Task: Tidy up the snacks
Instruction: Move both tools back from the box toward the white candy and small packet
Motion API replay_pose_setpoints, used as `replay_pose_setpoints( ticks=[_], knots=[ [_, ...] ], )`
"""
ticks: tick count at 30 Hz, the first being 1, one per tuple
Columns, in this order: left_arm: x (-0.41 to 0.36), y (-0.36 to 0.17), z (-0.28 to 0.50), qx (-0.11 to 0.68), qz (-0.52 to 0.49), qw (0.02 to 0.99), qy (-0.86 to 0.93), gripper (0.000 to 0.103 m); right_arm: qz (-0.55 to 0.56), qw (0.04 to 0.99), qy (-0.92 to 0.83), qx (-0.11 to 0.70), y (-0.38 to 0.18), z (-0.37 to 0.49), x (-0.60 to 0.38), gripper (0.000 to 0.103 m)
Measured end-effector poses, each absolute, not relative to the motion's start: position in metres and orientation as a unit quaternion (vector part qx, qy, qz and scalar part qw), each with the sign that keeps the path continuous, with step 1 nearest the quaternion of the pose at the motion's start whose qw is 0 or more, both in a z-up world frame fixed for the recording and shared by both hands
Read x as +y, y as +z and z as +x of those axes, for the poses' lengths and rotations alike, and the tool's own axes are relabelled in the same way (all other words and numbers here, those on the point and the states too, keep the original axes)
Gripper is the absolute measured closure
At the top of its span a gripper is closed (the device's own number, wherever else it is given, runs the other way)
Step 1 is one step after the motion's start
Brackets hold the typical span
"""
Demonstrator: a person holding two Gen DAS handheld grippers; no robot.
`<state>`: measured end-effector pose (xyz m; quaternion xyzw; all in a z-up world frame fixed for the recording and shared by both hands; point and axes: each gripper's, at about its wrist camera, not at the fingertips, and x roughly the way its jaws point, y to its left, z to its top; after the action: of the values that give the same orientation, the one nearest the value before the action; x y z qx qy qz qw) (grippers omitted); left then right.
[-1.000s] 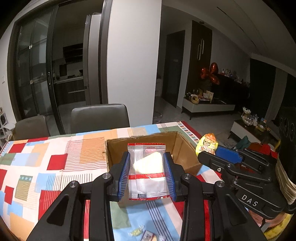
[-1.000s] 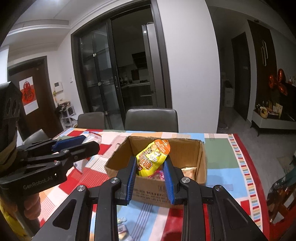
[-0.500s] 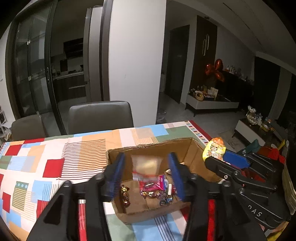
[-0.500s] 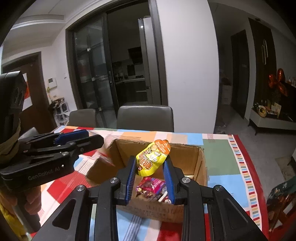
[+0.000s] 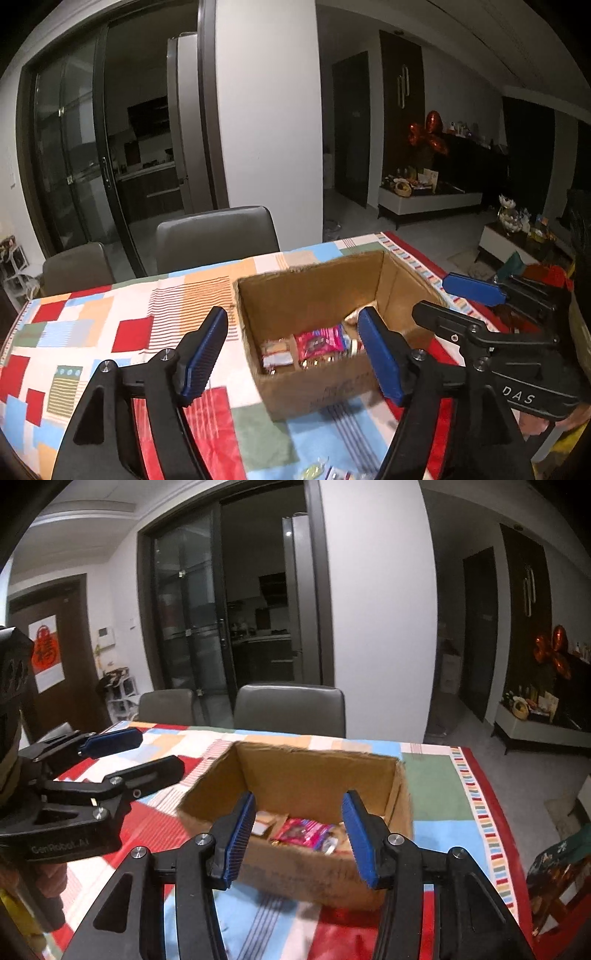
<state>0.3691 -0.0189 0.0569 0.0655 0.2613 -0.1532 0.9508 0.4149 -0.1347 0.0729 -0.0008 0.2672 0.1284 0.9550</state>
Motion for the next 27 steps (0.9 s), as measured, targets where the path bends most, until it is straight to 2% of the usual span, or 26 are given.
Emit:
replay_pose_setpoints(
  ticks=[13,21,27],
  knots=[
    [0.004,0.04,0.318,0.252,0.115,0.95,-0.144,0.028,-0.005,0.938,0.17,0.302,0.045,0.375,-0.106,0.053],
    [0.014,0.013,0.296,0.253,0.151,0.944,-0.15,0.028,-0.012,0.922,0.19,0.336,0.018,0.36,-0.093,0.053],
    [0.024,-0.017,0.293,0.282,0.157,0.933,-0.16,0.028,-0.025,0.904,0.205,0.374,-0.009,0.356,-0.08,0.053]
  ],
)
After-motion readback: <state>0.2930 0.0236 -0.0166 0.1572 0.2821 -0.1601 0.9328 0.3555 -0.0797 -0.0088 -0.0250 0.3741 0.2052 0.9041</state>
